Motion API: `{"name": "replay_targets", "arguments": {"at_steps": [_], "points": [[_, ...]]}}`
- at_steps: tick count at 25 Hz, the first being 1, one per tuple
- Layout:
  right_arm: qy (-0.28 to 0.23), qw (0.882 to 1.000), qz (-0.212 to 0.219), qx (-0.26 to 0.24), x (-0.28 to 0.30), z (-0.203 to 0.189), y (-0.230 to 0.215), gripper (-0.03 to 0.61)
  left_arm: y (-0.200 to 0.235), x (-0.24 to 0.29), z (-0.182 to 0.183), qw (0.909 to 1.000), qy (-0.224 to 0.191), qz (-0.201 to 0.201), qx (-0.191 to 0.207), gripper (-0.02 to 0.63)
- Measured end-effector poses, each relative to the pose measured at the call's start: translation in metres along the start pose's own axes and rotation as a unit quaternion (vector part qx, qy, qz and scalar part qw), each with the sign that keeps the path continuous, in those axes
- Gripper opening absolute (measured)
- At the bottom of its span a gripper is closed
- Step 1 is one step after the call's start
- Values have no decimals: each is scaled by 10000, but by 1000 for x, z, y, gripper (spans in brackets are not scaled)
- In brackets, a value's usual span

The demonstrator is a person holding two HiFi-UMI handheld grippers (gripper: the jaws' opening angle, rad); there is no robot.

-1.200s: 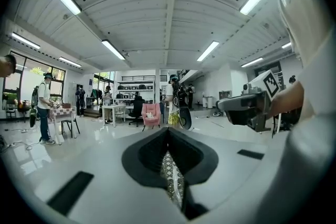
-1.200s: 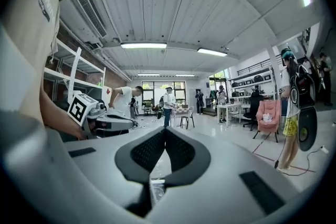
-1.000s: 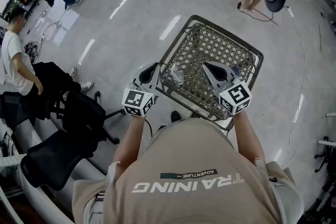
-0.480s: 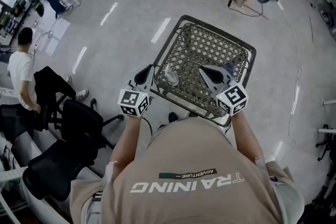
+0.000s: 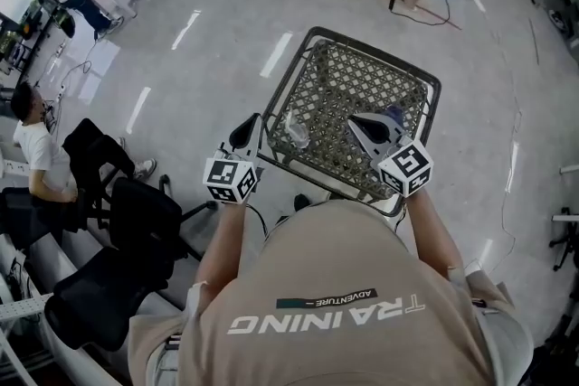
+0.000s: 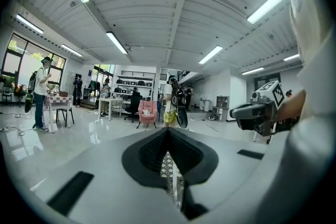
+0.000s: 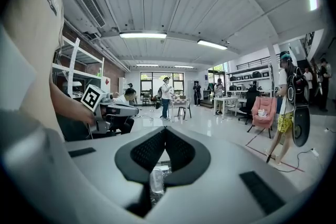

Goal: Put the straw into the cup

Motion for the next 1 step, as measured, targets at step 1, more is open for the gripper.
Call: {"name": "replay_targets", "arguments": {"at_steps": [1], "points": [[8, 10000, 0, 3, -1, -1, -1, 17, 1, 0, 0, 10000, -12, 16, 0, 17]]}}
Point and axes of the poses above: the fingertips, and each gripper's own axes: x forward along the fingers, y to its left, z out of its top, the point moved 2 cm from there along -x, backward along the fingers, and after that the axes turned 11 degrees about -y, right-handed, at the moved point
